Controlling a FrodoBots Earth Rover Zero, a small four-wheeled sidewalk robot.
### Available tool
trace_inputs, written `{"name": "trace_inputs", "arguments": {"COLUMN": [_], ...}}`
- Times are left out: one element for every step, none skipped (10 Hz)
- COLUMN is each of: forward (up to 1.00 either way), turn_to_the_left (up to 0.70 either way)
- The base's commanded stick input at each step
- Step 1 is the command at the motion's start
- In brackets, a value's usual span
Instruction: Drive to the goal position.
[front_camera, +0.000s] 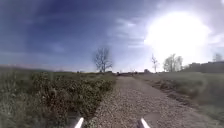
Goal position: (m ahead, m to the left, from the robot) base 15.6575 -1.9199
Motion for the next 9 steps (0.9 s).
{"name": "trace_inputs", "arguments": {"forward": [0.0, 0.0, 0.0, 0.0, 0.29, 0.39, 0.4, 0.4, 0.4], "turn_to_the_left": [0.0, 0.0, 0.0, 0.0, 0.0, 0.0, 0.0, -0.18, -0.31]}}
